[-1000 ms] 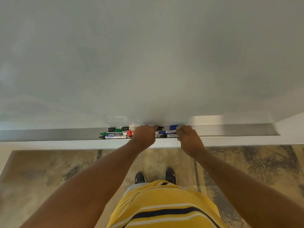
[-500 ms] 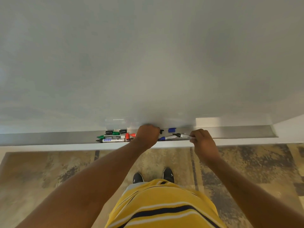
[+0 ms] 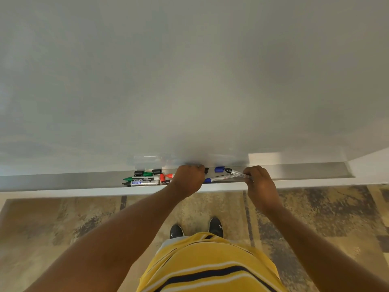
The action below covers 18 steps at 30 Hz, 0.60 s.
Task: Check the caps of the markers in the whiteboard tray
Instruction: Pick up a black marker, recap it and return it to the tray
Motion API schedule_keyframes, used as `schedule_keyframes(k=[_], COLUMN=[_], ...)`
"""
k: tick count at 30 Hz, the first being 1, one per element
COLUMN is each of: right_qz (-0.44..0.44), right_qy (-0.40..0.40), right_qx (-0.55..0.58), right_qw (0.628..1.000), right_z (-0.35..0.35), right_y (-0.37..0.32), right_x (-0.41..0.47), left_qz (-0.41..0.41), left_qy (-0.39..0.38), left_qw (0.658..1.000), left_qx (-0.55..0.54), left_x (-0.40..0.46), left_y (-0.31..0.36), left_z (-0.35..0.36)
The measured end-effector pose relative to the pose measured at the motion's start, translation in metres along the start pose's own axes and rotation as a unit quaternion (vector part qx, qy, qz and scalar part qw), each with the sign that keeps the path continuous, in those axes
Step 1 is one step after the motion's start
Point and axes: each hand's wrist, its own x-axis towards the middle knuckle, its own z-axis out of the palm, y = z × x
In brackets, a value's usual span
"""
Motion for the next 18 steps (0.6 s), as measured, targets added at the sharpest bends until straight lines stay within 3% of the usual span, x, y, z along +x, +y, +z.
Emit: schedule_keyframes(k=[2,8,13,18], right_qz=[-0.001,0.023,-0.013,-0.063], right_qy=[0.001,-0.006,0.001,0.039], right_qx=[0.006,0.052,0.1,0.134], right_qw=[1.0,0.998,0.995,0.988], right_z=[-0.002,-0.015,-0.034,-0.051], right_y=[-0.001,-0.009,-0.028,-0.053], right_x=[0.0,-0.005,-0.002,0.004], left_qz=[0.009,-0.092,-0.191,-0.203], left_qy=[0.021,0.093,0.072,0.139], left_qw=[1.0,0.959,0.833,0.743], left_qx=[-0.019,-0.253,-0.515,-0.622], left_x=[-0.001,-0.023,-0.052,-0.071], left_y=[0.0,0.007,0.01,0.013], left_z=[-0.004,-0.033,-0.054,-0.071])
